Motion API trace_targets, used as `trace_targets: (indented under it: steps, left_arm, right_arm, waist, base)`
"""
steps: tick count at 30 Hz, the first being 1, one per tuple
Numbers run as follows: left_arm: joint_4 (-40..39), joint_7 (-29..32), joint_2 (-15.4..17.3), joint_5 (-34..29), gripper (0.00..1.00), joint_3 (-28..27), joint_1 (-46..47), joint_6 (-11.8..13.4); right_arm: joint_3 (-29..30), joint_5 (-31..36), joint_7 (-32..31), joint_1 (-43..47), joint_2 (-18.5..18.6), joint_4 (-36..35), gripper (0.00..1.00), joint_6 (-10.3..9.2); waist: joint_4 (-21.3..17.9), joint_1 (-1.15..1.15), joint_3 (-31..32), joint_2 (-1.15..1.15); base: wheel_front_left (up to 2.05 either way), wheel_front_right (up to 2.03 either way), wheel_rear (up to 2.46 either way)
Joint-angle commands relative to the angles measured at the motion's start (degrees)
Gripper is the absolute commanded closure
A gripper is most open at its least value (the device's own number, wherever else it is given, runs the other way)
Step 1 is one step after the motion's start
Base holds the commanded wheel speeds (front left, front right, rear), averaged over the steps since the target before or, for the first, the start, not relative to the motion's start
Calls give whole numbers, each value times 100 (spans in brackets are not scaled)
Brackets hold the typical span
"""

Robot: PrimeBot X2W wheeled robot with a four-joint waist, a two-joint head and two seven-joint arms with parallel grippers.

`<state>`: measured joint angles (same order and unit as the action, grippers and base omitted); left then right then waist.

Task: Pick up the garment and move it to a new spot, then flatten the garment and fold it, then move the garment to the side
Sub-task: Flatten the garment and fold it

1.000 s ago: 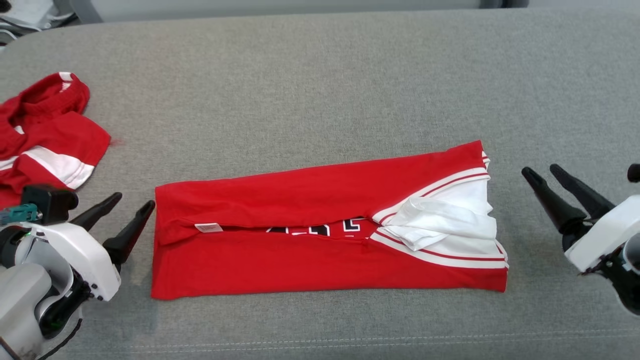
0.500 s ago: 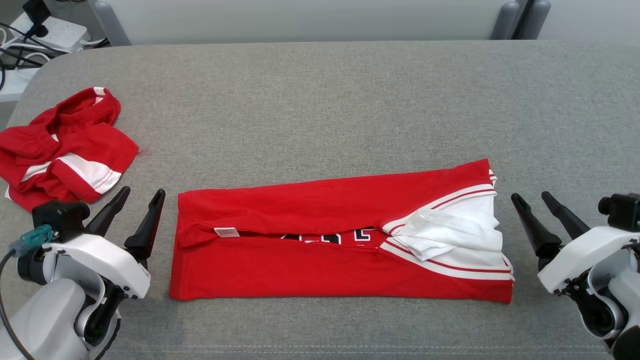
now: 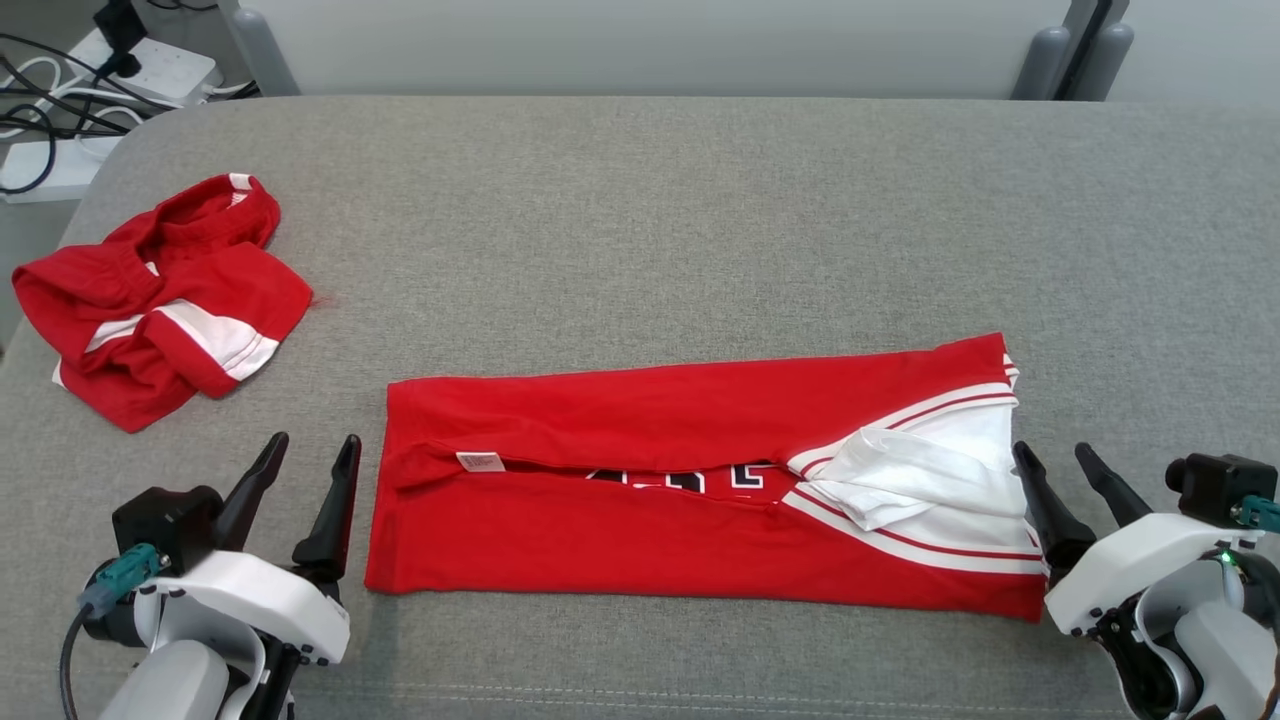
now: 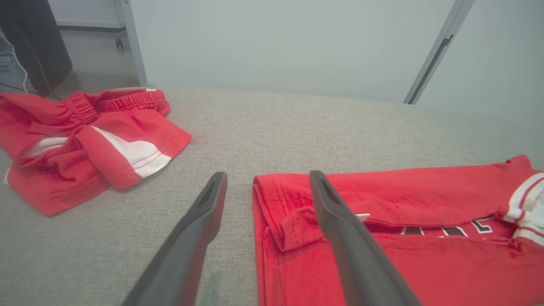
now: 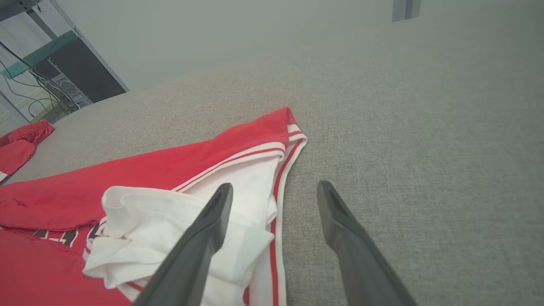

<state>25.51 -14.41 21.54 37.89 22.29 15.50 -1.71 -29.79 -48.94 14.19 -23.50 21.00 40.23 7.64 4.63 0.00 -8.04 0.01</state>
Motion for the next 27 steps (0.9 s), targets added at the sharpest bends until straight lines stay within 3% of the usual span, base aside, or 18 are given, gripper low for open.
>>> trace_targets:
  steps: [1, 14, 27]
  left_arm:
    - [-162, -59, 137, -90, 0, -319, 71, -6]
    - [-355, -59, -442, -734, 0, -930, -312, -242]
    - [-284, -59, -645, -1017, 0, -1298, -240, -457]
  right_arm:
    - [-6, 63, 80, 117, 30, -15, 0, -15]
    - [239, -47, 81, -23, -317, 465, 0, -15]
    - [-314, -528, -183, -396, -298, 688, 0, -15]
  waist:
    - [21, 0, 10, -1]
    - [226, 0, -171, -1]
    - [379, 0, -368, -1]
  base:
    - [0, 0, 0]
    - [0, 0, 0]
    - [0, 0, 0]
